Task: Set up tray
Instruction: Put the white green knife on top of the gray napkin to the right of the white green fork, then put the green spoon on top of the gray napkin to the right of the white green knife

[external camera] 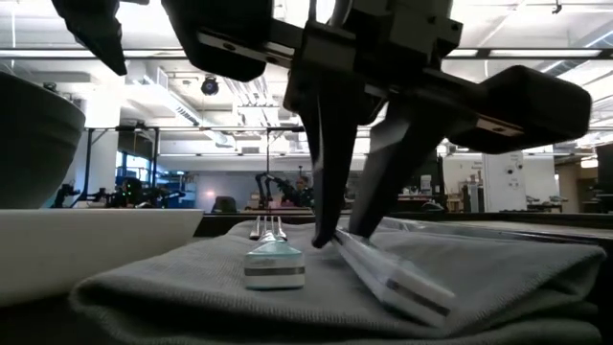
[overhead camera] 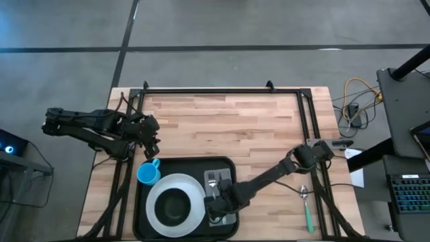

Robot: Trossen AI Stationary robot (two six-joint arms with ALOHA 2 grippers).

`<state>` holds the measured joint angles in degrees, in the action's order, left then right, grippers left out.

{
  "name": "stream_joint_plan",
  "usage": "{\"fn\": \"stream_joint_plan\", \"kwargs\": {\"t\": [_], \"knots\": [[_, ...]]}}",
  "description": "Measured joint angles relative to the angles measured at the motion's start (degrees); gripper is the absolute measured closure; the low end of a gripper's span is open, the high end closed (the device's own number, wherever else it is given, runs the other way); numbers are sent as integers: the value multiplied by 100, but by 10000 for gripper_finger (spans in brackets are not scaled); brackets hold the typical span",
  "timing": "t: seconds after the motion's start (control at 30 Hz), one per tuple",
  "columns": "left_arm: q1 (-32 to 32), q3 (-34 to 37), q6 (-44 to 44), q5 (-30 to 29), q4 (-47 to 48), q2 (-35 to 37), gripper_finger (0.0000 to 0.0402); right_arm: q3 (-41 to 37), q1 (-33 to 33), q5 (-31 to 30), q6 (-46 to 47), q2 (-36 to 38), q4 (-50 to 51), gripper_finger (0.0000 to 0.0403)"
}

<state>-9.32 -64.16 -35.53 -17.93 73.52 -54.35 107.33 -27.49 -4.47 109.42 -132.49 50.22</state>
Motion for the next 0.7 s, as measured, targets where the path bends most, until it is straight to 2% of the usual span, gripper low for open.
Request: {"fn": "stream_joint_plan", "kwargs": {"t": [0.27, 0.53, 0.7], "knots": [[0, -31, 0, 0, -4, 0, 265, -20, 17, -7, -111, 0, 1, 314], [0, -30, 0, 0, -10, -2, 265, -3, -7, -12, -140, 46, 10, 287], [0, -29, 0, -2, -13, -2, 265, 2, -162, -236, 99, 353, 484, 272]]}}
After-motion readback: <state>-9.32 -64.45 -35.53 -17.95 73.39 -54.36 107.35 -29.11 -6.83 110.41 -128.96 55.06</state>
